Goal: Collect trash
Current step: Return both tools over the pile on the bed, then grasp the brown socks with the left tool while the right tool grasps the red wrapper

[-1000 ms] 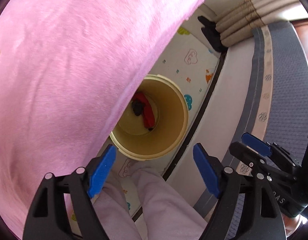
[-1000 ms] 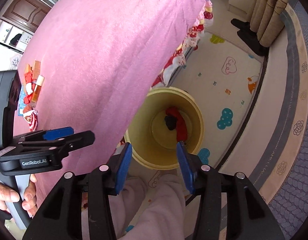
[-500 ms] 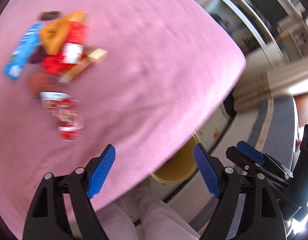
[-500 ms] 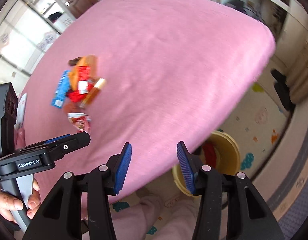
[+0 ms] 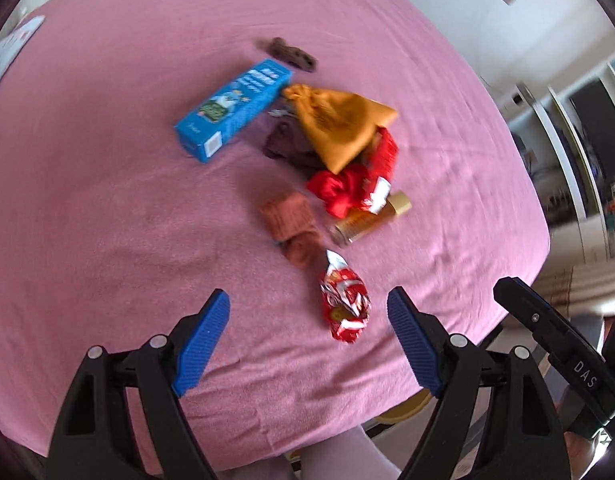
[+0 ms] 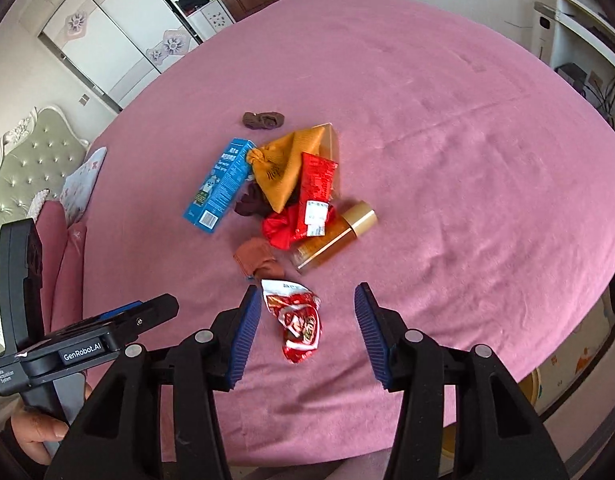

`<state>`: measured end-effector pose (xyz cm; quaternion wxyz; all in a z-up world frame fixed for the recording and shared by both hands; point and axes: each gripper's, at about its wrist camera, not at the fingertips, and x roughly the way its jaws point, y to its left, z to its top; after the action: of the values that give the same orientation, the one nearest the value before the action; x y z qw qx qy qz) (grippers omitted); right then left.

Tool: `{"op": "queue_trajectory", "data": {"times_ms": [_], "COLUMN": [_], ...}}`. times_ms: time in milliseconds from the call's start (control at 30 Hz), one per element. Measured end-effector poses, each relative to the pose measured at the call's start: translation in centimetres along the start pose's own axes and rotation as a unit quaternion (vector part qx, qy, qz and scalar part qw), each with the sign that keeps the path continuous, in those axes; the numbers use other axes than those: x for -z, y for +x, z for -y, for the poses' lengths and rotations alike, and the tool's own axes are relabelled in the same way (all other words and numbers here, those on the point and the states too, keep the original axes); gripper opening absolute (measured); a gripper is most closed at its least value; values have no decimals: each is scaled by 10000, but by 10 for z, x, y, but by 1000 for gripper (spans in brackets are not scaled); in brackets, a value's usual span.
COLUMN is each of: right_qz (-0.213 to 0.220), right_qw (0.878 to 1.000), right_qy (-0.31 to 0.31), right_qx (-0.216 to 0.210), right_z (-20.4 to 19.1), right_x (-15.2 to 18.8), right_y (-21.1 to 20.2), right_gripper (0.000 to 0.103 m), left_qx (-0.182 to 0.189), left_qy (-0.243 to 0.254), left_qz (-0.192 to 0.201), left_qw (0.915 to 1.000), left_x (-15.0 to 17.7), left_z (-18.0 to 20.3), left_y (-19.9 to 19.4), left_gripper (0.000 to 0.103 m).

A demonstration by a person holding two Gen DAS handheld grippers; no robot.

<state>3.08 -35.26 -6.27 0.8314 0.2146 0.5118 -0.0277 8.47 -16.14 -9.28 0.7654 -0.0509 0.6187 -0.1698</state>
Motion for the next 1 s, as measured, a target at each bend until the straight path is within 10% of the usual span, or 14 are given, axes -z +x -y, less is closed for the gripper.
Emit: {"op": "queue_trajectory", "data": {"times_ms": [767,833,1000], "right_qz": [-1299,-1322,-1206], "right_qw": [9904,9894,9913], "right_qy": [317,285,63], "right_qx": [-341,-529,-516], "right_z": [39,38,36], "right_x": [-93,-94,-95], "right_y": [188,188,172], "right_gripper": [53,24,25], "left_qx": [-334,-351,-407], "left_qy": [-1337,-1336,-1370], "left_qz": [-784,-802,-895], "left_qw": [9874,9872,9857], "left_x": [-35,-35,-33], "left_z": [-15,-15,-14], "left_y": [128,132,141], "left_gripper": [80,80,80]}}
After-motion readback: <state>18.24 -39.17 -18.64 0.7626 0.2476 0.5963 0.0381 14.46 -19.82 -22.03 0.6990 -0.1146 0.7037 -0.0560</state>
